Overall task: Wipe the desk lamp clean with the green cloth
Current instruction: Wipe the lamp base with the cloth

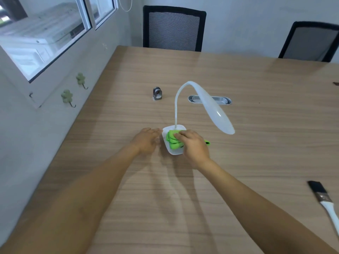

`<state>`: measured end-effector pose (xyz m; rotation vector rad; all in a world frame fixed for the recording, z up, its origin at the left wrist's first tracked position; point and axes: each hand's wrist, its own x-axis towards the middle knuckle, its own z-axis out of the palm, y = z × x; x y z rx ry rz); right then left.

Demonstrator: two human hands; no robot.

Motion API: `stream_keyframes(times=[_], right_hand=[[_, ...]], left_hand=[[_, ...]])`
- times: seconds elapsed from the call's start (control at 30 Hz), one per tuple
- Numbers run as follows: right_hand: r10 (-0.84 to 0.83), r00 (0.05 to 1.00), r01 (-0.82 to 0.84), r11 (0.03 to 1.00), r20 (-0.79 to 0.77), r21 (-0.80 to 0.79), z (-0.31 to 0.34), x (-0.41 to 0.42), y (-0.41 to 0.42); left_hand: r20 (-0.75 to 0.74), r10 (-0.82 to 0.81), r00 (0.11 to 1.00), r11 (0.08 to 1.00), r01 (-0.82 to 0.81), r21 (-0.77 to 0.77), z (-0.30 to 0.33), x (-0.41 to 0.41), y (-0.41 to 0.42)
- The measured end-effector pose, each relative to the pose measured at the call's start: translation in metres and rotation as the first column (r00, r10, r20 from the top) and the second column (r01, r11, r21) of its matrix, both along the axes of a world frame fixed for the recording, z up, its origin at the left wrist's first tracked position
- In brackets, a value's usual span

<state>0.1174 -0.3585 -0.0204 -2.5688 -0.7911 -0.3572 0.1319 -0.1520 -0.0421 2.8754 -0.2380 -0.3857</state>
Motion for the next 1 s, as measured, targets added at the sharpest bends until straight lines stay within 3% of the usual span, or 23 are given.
stream_keyframes(times=[0.17,0.23,0.37,0.47,0.6,0.73,0.87,1.0], right_hand=[[0.012,0.983,-0.053,0.975,-0.186,-0.217,-0.011,0.003,0.017],[0.077,0.981,-0.122,0.958,-0.177,-0.259,-0.014,-0.012,0.012],[0.249,0.968,-0.249,0.949,-0.029,-0.195,-0.009,-0.036,-0.009],[0.139,0.989,-0.137,0.989,0.041,-0.056,0.006,-0.016,-0.011],[0.014,0.998,-0.017,0.998,-0.062,-0.053,0.006,0.005,-0.004],[0.074,0.994,-0.081,0.994,-0.08,-0.077,-0.007,-0.015,0.001],[0.248,0.968,-0.245,0.965,0.027,-0.092,-0.003,-0.034,0.0],[0.068,0.996,-0.068,0.998,0.049,0.002,0.006,-0.014,-0.006]], left_hand=[[-0.032,-0.093,0.995,0.996,0.094,0.013,-0.005,0.002,0.007],[-0.006,-0.1,0.995,0.994,0.1,0.035,-0.007,0.0,0.007],[0.004,-0.154,0.988,0.982,0.152,0.114,-0.007,0.001,0.008],[0.001,-0.156,0.988,0.979,0.155,0.136,-0.008,0.002,0.008],[0.017,-0.136,0.991,0.986,0.134,0.1,-0.01,0.0,0.007],[0.018,-0.134,0.991,0.987,0.132,0.087,-0.01,0.0,0.007],[0.028,-0.146,0.989,0.986,0.143,0.091,-0.01,0.001,0.007],[0.015,-0.137,0.991,0.988,0.135,0.074,-0.008,0.0,0.006]])
